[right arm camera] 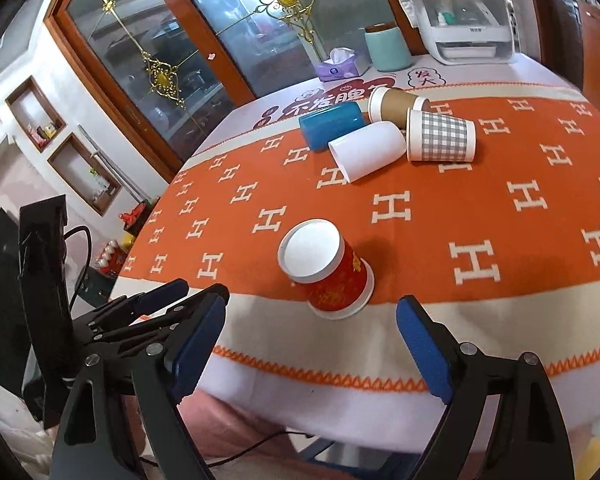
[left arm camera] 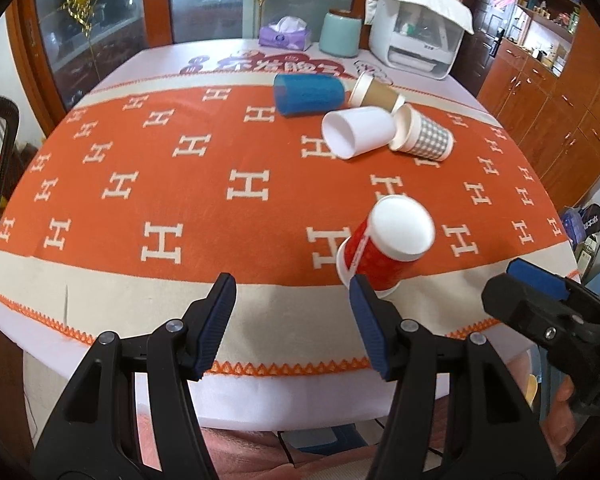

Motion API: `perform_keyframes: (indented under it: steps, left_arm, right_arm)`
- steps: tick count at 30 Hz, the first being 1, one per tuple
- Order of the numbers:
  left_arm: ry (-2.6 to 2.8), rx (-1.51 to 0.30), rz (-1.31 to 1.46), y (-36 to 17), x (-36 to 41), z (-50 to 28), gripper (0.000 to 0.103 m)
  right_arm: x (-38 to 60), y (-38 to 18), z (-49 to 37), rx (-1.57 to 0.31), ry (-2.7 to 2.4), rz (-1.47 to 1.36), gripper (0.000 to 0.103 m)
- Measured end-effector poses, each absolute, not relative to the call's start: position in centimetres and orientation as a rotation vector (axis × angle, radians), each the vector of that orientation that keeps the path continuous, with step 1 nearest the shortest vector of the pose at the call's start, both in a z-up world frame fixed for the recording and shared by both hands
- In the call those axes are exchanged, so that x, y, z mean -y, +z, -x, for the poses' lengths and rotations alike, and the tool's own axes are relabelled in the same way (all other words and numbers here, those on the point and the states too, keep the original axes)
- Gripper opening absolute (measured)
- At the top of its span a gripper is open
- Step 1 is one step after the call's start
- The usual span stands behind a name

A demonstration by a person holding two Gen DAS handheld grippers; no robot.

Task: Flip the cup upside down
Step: 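Set the red cup upside down and open the right tool's fingers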

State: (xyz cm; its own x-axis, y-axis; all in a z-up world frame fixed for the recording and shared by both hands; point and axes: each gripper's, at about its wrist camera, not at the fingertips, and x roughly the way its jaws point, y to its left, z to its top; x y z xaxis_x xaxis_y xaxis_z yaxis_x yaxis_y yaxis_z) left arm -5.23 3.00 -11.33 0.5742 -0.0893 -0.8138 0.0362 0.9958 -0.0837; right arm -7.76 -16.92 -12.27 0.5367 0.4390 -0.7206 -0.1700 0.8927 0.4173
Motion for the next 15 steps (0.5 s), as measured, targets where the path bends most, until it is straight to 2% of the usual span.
perform_keyframes:
  steps: [15]
  left_arm:
    - [-0.094, -0.859, -0.015, -5.7, 0.1, 6.3, 0.061]
  right_arm:
    - [18.7, -6.7, 9.8, -0.828, 0.195, -0.257, 0.089]
